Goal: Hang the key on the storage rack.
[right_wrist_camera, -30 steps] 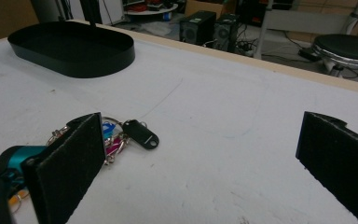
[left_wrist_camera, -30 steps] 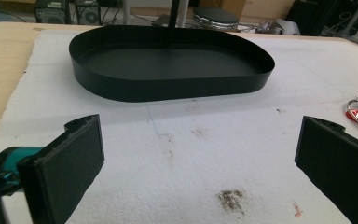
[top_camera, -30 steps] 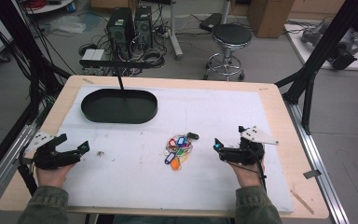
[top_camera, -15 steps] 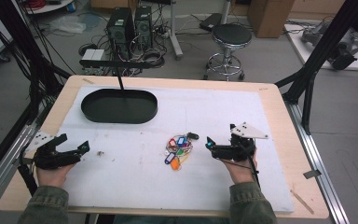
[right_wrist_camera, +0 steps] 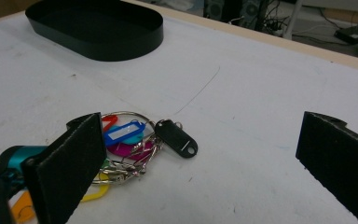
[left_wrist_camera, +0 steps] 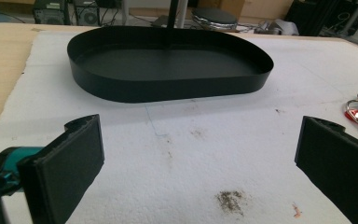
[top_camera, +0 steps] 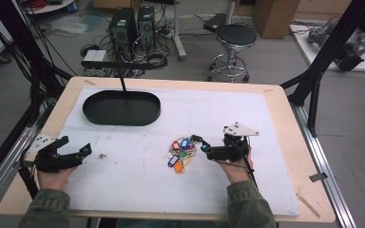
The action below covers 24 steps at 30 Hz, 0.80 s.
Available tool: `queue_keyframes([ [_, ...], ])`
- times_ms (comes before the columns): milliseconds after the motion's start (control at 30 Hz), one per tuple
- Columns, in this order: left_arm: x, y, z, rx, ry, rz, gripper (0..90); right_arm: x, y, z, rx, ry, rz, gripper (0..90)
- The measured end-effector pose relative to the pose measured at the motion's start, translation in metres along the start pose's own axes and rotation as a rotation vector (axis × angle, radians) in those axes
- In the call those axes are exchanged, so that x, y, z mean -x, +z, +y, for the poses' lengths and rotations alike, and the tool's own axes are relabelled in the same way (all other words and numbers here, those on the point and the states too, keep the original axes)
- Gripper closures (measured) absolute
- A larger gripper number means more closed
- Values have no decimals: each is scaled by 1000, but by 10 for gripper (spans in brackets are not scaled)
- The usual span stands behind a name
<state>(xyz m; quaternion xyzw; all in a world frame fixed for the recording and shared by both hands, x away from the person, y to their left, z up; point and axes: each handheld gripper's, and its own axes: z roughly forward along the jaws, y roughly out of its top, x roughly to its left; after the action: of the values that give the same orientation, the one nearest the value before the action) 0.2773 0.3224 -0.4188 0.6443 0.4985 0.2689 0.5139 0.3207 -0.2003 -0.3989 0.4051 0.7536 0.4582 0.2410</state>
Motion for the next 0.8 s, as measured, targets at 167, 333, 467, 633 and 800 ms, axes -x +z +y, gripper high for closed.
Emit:
queue_keyframes([
  [167,0,0,0,0,2,0,17,-2,9,-2,-41,2,15,5],
  [333,0,1,0,0,2,-1,17,-6,19,-2,-97,-16,26,5],
  [467,0,1,0,0,2,-1,17,-11,28,-1,-139,-26,50,5],
  [633,0,1,0,-2,4,-3,17,-18,41,4,-188,-52,89,5],
  [800,0,1,0,-1,1,-3,17,-21,49,7,-205,-69,103,5],
])
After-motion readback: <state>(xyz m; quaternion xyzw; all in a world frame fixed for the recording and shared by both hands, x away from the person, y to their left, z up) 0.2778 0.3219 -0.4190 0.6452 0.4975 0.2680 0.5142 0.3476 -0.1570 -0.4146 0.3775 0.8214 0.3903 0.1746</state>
